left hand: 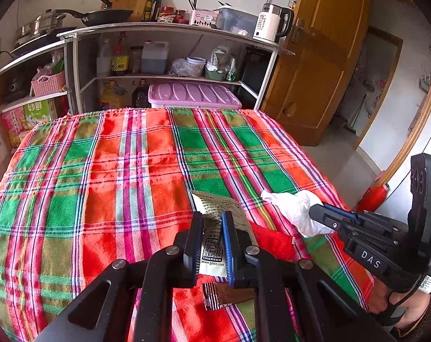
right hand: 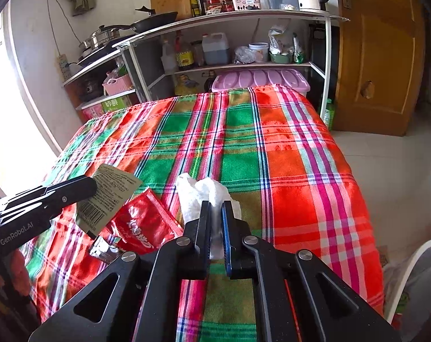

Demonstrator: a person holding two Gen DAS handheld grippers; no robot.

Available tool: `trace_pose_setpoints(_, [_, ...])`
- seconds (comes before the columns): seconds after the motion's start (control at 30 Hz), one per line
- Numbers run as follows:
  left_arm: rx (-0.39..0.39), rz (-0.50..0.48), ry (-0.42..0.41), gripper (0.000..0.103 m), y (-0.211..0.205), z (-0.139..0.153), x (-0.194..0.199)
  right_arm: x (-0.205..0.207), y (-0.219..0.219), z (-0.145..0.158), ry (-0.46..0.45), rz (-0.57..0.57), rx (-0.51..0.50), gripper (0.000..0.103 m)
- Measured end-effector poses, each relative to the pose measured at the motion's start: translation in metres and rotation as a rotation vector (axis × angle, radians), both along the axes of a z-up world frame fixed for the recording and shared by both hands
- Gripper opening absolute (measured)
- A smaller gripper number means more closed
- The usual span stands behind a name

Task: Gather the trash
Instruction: 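Carry the held tissue and beige packet off the table over the trash bin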

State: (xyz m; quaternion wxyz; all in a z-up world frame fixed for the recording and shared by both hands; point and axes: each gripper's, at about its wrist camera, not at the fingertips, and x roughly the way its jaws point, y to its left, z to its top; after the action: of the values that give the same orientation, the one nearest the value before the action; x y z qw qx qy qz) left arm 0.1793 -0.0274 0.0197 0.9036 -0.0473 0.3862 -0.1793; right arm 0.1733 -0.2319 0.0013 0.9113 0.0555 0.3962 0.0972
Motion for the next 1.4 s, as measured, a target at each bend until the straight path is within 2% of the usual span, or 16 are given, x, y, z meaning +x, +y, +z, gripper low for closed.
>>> trace_pose_setpoints(0.33, [-0.010, -0.035, -0.028, 0.014, -0.013, 0.016, -0.011, -0.021, -0.014, 0.021, -0.050, -0.040, 0.034, 0.007])
trace_pose_setpoints(0.7, [-0.002, -0.104, -0.059, 0.014, -0.048, 0.033, -0.029, -0.062, -0.049, 0.045, -0.108, -0.140, 0.051, 0.007])
trace_pose_setpoints(1.1, [0.026, -0.246, -0.090, 0.014, -0.121, 0.044, -0.059, -0.118, -0.104, 0.067, -0.161, -0.275, 0.021, 0.007])
trace_pose_setpoints(1.4, [0.033, -0.363, -0.095, 0.014, -0.186, 0.045, -0.078, -0.160, -0.158, 0.069, -0.164, -0.396, 0.009, 0.007])
